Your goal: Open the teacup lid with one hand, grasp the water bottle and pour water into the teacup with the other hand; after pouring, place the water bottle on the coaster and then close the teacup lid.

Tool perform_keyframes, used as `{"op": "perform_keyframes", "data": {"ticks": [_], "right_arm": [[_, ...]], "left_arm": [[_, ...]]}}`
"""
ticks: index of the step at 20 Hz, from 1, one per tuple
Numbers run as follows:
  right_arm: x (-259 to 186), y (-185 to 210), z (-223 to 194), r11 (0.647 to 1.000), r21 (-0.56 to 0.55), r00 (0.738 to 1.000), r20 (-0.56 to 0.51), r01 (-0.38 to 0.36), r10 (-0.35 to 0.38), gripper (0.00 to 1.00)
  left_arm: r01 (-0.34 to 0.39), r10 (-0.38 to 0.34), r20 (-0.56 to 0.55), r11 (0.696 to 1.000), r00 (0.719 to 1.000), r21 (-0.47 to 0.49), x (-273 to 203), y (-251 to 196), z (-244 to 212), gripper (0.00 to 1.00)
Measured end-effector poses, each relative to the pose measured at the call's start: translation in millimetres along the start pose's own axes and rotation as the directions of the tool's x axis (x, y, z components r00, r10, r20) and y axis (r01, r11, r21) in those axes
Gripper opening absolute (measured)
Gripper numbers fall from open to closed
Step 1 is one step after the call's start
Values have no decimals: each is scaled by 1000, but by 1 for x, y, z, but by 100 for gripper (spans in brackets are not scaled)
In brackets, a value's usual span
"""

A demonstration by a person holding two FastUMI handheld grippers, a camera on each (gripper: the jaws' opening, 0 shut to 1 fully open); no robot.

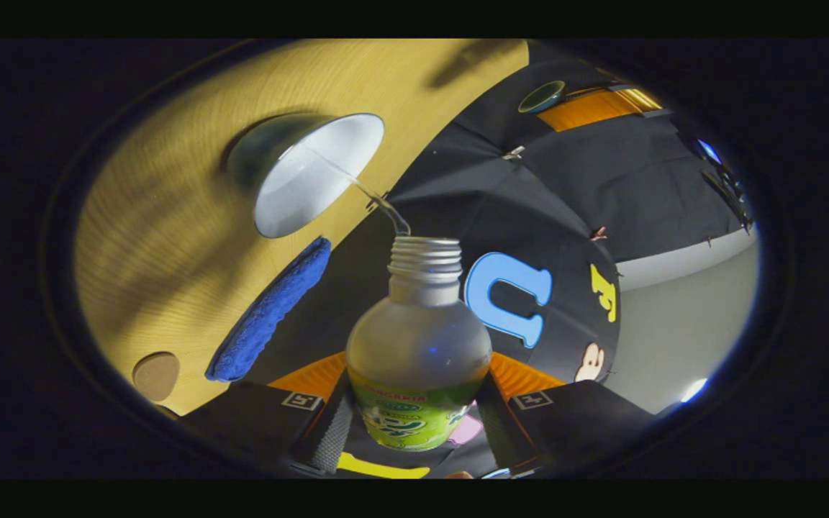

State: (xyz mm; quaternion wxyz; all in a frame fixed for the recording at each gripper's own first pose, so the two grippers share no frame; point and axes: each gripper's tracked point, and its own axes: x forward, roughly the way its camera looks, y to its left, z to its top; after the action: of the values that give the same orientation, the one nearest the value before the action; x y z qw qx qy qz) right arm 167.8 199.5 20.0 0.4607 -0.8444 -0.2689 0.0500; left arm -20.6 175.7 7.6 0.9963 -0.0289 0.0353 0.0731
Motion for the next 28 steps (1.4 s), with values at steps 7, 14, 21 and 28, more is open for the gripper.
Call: {"op": "perform_keyframes", "data": {"ticks": [7,14,21,28], "right_arm": [[0,2,1,1000,-12,1000,3,-12,12,80],[-2,-2,0,1000,-20,1000,4,-11,11,80],[-6,-16,-6,1000,-27,1000,-2,9,-9,80],[-6,-17,-11,999,-32,1000,-15,0,-1,80]], "left_arm": [[-3,3,-2,1000,1000,-5,-1,4,-2,30],[-4,4,1,1000,1000,-8,-2,5,-2,30],[-4,4,10,1000,1000,-8,-8,6,3,30],[-9,9,15,1000,1000,-2,-11,6,3,30]]}}
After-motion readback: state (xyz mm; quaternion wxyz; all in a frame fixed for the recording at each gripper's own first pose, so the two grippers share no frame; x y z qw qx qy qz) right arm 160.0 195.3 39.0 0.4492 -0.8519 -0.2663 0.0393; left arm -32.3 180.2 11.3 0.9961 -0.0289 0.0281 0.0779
